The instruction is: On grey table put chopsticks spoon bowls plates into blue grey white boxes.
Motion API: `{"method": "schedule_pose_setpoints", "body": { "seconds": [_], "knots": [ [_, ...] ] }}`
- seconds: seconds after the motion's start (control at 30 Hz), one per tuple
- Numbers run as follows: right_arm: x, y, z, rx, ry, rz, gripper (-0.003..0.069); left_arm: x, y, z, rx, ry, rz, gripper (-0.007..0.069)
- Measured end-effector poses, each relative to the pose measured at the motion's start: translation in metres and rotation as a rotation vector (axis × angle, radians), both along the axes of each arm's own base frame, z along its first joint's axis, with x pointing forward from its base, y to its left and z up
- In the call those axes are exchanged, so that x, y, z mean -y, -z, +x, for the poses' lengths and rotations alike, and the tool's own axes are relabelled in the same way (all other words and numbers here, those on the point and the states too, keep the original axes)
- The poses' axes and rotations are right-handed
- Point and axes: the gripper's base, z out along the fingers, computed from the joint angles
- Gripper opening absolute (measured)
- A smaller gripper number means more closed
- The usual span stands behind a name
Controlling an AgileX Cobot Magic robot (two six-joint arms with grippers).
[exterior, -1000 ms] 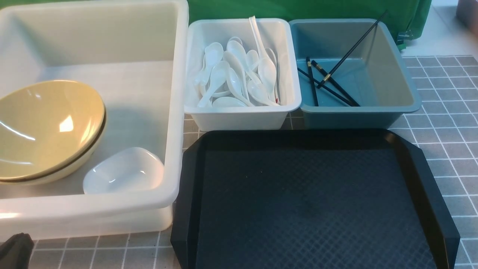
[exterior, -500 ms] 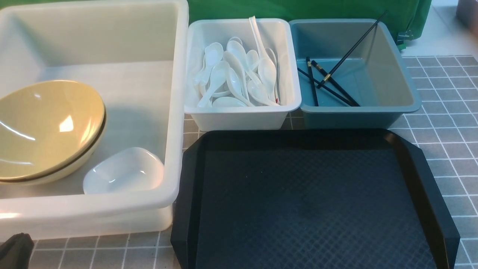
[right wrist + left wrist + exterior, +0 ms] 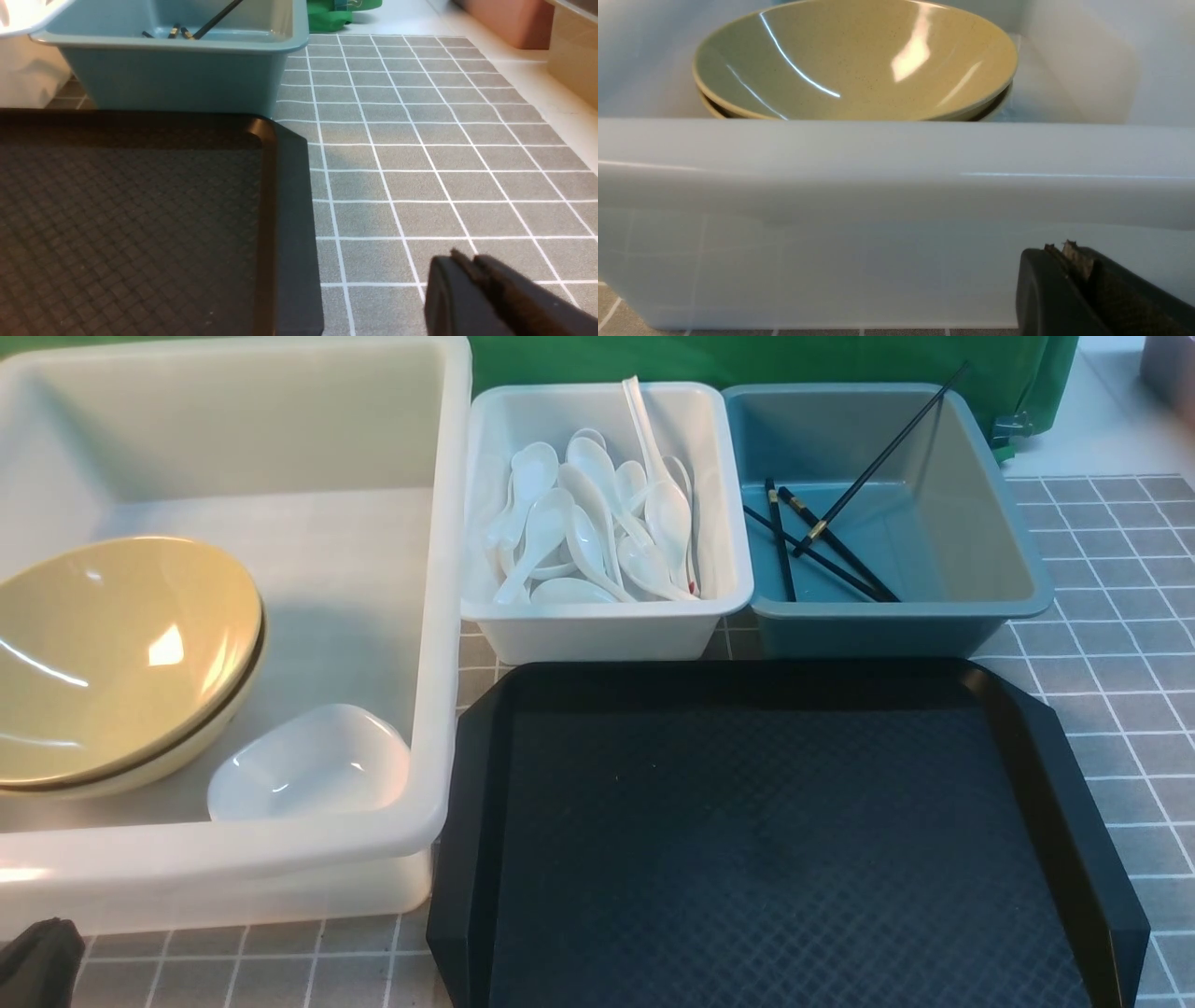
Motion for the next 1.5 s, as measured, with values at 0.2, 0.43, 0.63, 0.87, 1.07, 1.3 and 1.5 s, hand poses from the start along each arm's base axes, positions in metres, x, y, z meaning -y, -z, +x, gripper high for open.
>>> {"method": "schedule_pose_setpoints", "body": {
  "seconds": [0.2, 0.43, 0.63, 0.87, 1.07, 1.3, 1.5],
  "knots": [
    [0.0000, 0.0000, 0.0000, 0.000, 0.000, 0.000, 0.0087, 0.0000, 0.0000, 0.0000, 0.000, 0.000, 0.000, -0.0008],
    [0.0000, 0.0000, 0.0000, 0.000, 0.000, -0.001, 0.0092, 0.0000, 0.0000, 0.0000, 0.000, 0.000, 0.000, -0.0008],
    [0.0000, 0.0000, 0.0000, 0.000, 0.000, -0.001, 0.0098, 0.0000, 0.0000, 0.0000, 0.000, 0.000, 0.000, -0.0008],
    [0.0000, 0.0000, 0.0000, 0.000, 0.000, -0.001, 0.0101, 0.0000, 0.0000, 0.0000, 0.000, 0.000, 0.000, -0.0008],
    [0.0000, 0.0000, 0.0000, 0.000, 0.000, -0.001, 0.0111, 0.0000, 0.0000, 0.0000, 0.000, 0.000, 0.000, -0.0008],
    [0.0000, 0.0000, 0.0000, 0.000, 0.000, -0.001, 0.0115, 0.0000, 0.0000, 0.0000, 0.000, 0.000, 0.000, -0.0008],
    [0.0000, 0.0000, 0.0000, 0.000, 0.000, -0.001, 0.0123, 0.0000, 0.0000, 0.0000, 0.000, 0.000, 0.000, -0.0008]
  ]
}}
